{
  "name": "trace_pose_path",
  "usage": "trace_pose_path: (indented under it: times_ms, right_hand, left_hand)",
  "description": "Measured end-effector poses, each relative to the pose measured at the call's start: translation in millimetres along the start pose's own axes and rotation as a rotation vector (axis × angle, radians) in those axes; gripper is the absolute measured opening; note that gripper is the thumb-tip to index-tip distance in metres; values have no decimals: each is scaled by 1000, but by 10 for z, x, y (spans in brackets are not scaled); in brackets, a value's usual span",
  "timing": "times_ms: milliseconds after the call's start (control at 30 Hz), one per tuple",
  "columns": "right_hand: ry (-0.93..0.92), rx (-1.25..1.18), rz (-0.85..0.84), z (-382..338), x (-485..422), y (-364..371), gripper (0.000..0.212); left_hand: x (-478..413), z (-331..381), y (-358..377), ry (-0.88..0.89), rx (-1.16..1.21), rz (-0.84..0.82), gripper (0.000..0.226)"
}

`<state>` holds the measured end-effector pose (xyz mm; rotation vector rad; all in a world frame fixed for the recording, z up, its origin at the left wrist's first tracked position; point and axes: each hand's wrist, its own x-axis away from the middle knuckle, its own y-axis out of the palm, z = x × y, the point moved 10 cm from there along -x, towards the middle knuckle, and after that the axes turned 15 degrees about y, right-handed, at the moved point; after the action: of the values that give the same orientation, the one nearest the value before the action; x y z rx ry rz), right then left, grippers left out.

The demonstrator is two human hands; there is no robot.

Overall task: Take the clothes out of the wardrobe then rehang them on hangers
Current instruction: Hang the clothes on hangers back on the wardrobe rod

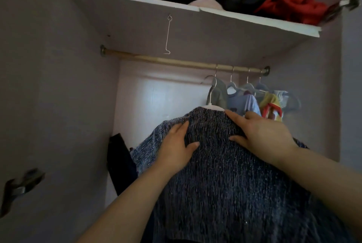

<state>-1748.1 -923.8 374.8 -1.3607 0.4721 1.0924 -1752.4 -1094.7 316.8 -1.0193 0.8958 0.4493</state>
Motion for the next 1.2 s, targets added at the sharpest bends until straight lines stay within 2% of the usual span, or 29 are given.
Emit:
trace_pose_path:
  times_ms: [300,467,633,733,967,1200]
  right_hand:
    - [63,206,106,-377,-1497,482,59]
    - [186,269,124,-330,-2259,664,48]
    - [296,384,119,-214,-2798,966,44]
    - [294,340,19,-249,-2854,1267,36]
    - [291,186,-96,-313,-2525,1738,70]
    - [280,47,-169,-320,-1928,1844,73]
  left_hand:
    - [-1277,-993,376,92,47,24,67]
    - [-1857,-1250,426,175,132,119,51]
    - [-2110,-1477,496,213,113,139,50]
    - [-2147,-1673,569,198,104,146,49]
    - [-1957,-2075,925,150,122,89,43]
    - [-1623,-1891,1041,147,74,36,48]
